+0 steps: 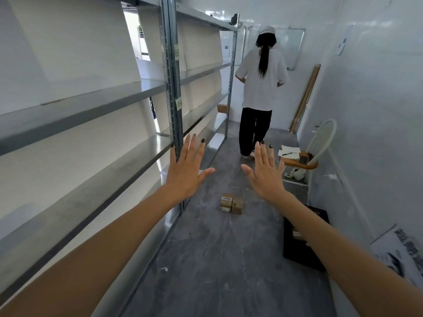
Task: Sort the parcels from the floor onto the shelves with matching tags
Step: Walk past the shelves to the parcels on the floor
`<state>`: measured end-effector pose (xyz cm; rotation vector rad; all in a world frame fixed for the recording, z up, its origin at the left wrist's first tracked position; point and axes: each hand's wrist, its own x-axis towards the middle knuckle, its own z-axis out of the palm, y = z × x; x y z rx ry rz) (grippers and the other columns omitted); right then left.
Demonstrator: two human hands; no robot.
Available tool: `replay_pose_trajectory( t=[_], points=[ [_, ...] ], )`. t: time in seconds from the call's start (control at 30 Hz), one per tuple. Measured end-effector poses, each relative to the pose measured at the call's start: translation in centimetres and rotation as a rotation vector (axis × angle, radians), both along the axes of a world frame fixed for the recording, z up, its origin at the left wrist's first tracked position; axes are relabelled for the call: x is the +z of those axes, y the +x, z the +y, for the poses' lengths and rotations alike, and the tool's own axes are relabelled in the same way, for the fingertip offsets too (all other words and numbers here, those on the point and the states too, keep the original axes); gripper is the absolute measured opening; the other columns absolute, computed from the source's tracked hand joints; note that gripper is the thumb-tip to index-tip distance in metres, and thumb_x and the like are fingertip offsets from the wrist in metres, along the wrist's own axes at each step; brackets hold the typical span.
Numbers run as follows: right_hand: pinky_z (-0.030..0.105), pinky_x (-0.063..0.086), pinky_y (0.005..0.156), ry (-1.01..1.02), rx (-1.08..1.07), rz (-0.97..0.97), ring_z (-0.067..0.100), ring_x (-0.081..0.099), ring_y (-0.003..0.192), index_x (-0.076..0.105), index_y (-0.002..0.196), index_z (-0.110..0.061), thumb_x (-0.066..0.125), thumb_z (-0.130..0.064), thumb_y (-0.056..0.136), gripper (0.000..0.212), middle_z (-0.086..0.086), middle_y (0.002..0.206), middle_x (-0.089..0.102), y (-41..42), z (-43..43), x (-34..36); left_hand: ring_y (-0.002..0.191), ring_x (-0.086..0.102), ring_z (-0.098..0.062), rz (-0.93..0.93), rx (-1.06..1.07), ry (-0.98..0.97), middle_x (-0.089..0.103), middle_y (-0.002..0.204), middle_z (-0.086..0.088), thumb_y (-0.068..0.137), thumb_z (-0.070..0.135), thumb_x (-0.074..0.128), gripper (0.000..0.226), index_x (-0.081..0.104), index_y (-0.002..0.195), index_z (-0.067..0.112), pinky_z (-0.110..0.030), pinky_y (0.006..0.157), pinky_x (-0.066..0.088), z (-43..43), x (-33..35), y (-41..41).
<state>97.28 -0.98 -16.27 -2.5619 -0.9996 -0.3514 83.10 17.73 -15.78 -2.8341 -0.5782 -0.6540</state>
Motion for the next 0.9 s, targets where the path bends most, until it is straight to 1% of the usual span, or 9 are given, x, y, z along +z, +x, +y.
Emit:
replay_pose_trajectory(
  t=[0.1,0.17,0.23,0.4,0.5,0.6,0.73,0.8,0.9],
  points=[
    [0.057,-0.007,0.112,-0.005,0.011,0.004,0.025,-0.012,0.146,-0.013,0.149,-0.02,0.021,-0.057,0.094,0.075,0.001,0.159,-0.01,1.9,-0.3,-0.3,0.145,-0.013,-0.024,0.011,-0.03,-0.023,-0.01,0.158,-0.009,0.088,0.062,0.01,0.077,-0.003,0.149,0.018,-0.048,0.115,-0.003,-0.2,-0.5,2.3],
    [0.057,-0.007,0.112,-0.003,0.011,0.019,0.026,-0.011,0.146,-0.014,0.148,-0.021,0.022,-0.057,0.094,0.075,0.0,0.159,-0.01,3.0,-0.2,-0.5,0.145,-0.013,-0.024,0.01,-0.052,-0.041,-0.01,0.158,-0.01,0.092,0.058,0.018,0.073,-0.002,0.15,0.017,-0.048,0.116,0.0,-0.1,-0.7,3.7],
    [0.057,-0.007,0.112,0.002,0.002,0.032,0.026,-0.011,0.146,-0.015,0.148,-0.022,0.023,-0.056,0.094,0.074,0.001,0.159,-0.01,3.9,0.0,-0.8,0.146,-0.012,-0.025,0.008,-0.067,-0.049,-0.01,0.158,-0.011,0.093,0.057,0.021,0.073,0.0,0.15,0.016,-0.05,0.117,0.003,0.1,-0.7,4.9],
    [0.059,-0.004,0.112,-0.06,-0.026,0.045,0.027,-0.013,0.145,-0.015,0.148,-0.019,0.024,-0.055,0.095,0.075,0.002,0.159,-0.012,6.2,1.4,-1.6,0.145,-0.012,-0.025,0.019,-0.091,-0.056,-0.009,0.158,-0.012,0.095,0.054,0.023,0.071,-0.002,0.149,0.016,-0.049,0.119,0.006,1.8,-1.1,7.9],
    [0.06,-0.004,0.112,-0.083,-0.06,0.075,0.027,-0.014,0.145,-0.014,0.149,-0.017,0.023,-0.055,0.095,0.075,0.001,0.159,-0.013,8.1,2.6,-1.2,0.145,-0.012,-0.025,0.021,-0.103,-0.074,-0.009,0.158,-0.012,0.096,0.05,0.02,0.067,-0.001,0.149,0.015,-0.048,0.117,0.003,3.6,-0.9,9.9],
    [0.061,-0.003,0.113,-0.094,-0.072,0.069,0.027,-0.015,0.145,-0.013,0.149,-0.018,0.022,-0.055,0.095,0.075,0.001,0.159,-0.013,9.9,4.2,-0.3,0.145,-0.012,-0.024,0.019,-0.105,-0.048,-0.01,0.158,-0.011,0.096,0.051,0.018,0.067,-0.001,0.149,0.015,-0.046,0.116,0.002,6.0,-0.6,11.8],
    [0.06,-0.003,0.113,-0.115,-0.092,0.024,0.027,-0.014,0.145,-0.011,0.15,-0.017,0.022,-0.054,0.095,0.074,0.002,0.159,-0.011,11.3,6.0,-0.3,0.144,-0.016,-0.02,0.051,-0.11,-0.051,-0.013,0.158,-0.008,0.095,0.053,0.015,0.069,-0.006,0.148,0.016,-0.046,0.116,-0.002,8.9,-1.2,13.2],
    [0.06,-0.003,0.113,-0.119,-0.111,0.031,0.026,-0.013,0.145,-0.01,0.15,-0.016,0.022,-0.055,0.095,0.074,0.002,0.159,-0.01,11.9,6.5,-0.8,0.144,-0.017,-0.02,0.085,-0.107,-0.067,-0.015,0.158,-0.006,0.094,0.055,0.014,0.069,-0.008,0.148,0.017,-0.046,0.115,-0.005,9.8,-1.9,13.8],
    [0.06,-0.005,0.113,-0.123,-0.121,0.063,0.025,-0.015,0.145,-0.011,0.149,-0.017,0.022,-0.056,0.095,0.075,0.002,0.159,-0.012,12.8,7.2,-1.7,0.145,-0.015,-0.021,0.099,-0.116,-0.076,-0.014,0.158,-0.006,0.096,0.052,0.016,0.067,-0.006,0.149,0.017,-0.045,0.116,-0.003,10.6,-2.9,14.8]
  ],
)
